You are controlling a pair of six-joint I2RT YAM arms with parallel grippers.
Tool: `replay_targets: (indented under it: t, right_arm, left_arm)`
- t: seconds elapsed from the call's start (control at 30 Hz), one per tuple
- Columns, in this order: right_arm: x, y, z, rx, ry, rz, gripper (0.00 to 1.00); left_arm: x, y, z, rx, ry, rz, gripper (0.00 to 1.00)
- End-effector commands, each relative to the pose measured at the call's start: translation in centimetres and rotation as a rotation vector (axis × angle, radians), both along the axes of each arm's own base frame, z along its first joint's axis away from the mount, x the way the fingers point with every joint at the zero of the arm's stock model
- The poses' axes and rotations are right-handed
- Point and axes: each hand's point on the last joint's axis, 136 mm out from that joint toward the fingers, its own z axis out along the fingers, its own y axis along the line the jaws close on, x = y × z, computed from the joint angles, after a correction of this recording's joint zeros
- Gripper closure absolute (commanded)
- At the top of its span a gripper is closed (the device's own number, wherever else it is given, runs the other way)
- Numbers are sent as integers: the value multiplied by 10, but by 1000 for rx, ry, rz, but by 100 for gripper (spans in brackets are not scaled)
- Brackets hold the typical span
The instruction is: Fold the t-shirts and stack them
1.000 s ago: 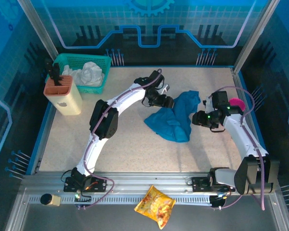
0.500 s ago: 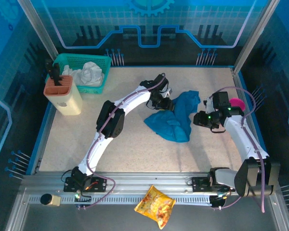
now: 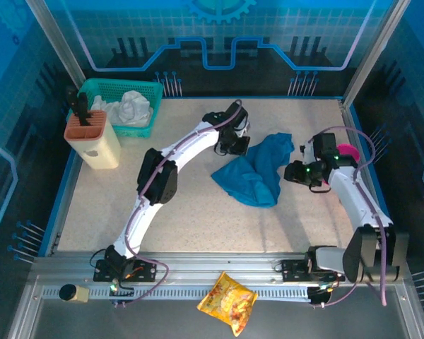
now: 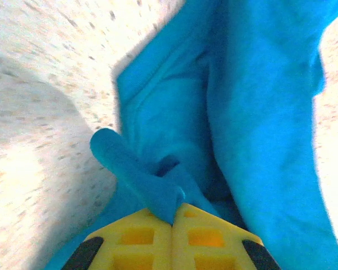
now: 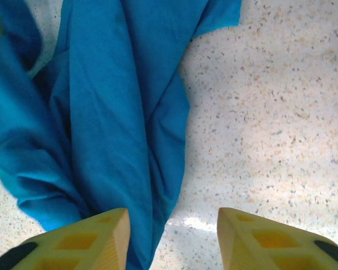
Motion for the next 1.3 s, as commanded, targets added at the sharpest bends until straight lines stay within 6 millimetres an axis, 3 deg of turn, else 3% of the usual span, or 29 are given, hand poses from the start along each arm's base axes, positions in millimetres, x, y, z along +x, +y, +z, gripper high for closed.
replay_targets:
  t: [0.0,0.13,0.23,0.37,0.57,0.83,0.93,0.97,1.03,1.1,1.17,1.27]
  right_arm:
    - [39,1,14,31,-75,4,49]
    - [82,11,11,56,-83,23,43]
    - [114,24,10,33,-84,51,39]
    - [155,42,0,-11,-76,55,33]
    - [211,51,-33,-135,-57,-41,30]
    - [227,49,-81,-220,33,-96,39]
    - [228,50,-91,-229,60,-88,51]
    - [228,50,-94,-229,63,-88,62]
    - [230,51,-91,-227,54,-85,84]
    - [233,50,-78,-228,26,-87,99]
    - [235,50,-56,-228,-21,-89,100]
    - [234,47,-2,-226,-131,-95,100]
  left_arm:
    - [-7,34,112,28,-200,49,100]
    - [-31,73,161,94,-285,87,100]
    - [-52,100,179,134,-317,121,100]
    - [-80,131,182,176,-312,163,100]
    - [-107,158,164,229,-275,208,100]
    - [-109,169,165,225,-288,237,100]
    - [-107,170,167,219,-293,242,100]
    - [-107,171,168,220,-296,246,100]
    - [-107,173,168,219,-298,250,100]
    - [-107,175,170,217,-304,261,100]
    - [-107,179,172,219,-312,274,100]
    - [-108,189,178,230,-330,302,100]
